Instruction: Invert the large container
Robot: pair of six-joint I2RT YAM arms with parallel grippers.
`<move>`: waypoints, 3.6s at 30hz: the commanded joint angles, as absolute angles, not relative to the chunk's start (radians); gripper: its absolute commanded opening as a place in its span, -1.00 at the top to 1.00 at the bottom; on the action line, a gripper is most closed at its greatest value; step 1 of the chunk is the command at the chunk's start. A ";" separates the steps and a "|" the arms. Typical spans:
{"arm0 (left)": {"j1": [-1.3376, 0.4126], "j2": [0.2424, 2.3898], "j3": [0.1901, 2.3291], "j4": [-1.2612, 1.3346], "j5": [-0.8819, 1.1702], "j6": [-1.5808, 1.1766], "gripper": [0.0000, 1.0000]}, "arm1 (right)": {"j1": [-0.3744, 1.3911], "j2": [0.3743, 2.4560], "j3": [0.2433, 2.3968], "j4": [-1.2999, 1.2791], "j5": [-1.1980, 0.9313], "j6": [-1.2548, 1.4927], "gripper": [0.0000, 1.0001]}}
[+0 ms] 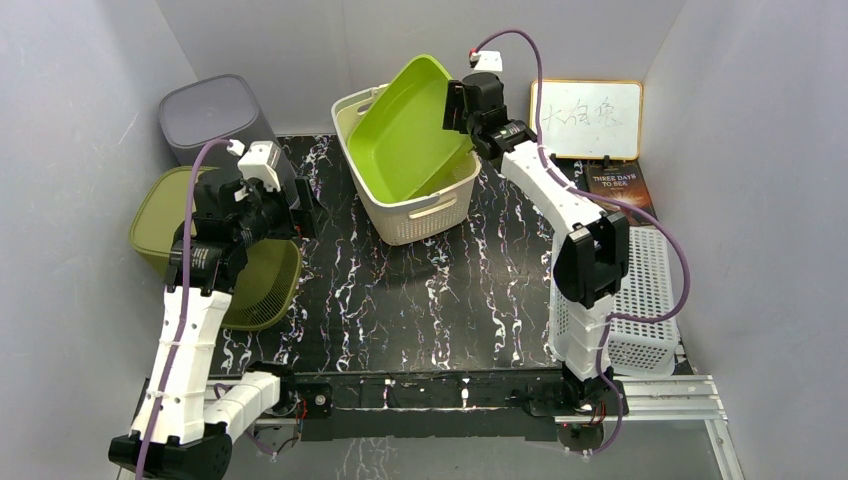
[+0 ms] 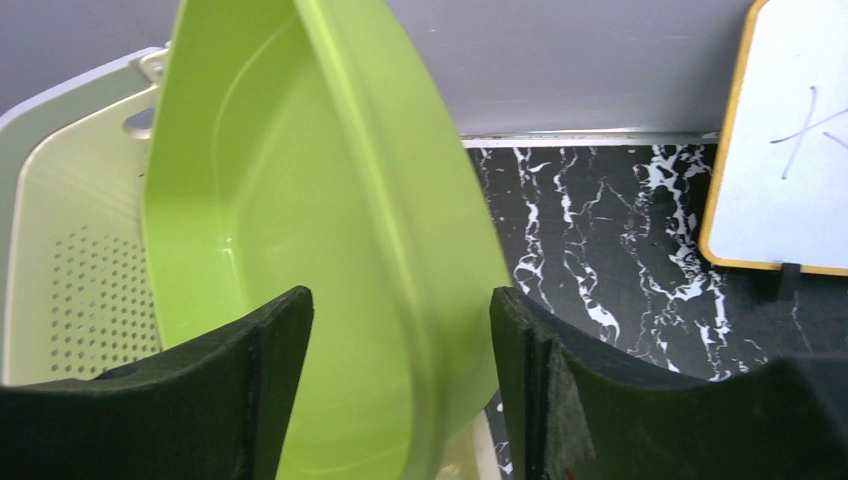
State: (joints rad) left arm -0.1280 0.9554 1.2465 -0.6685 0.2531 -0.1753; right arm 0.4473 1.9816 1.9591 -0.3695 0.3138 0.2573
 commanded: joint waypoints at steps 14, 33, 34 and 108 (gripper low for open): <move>-0.130 0.930 1.218 -0.665 0.260 -0.174 -0.97 | 0.506 2.013 2.028 -0.301 0.656 0.033 1.00; -0.130 0.961 1.325 -0.681 0.231 -0.178 -0.97 | 0.532 1.541 1.842 0.034 0.607 0.117 1.00; -0.130 0.963 1.337 -0.680 0.226 -0.180 -0.97 | 0.531 1.522 1.839 0.032 0.600 0.117 1.00; -0.130 1.018 1.415 -0.555 0.089 -0.248 -0.97 | 0.823 1.007 0.862 -0.556 0.439 0.542 -0.07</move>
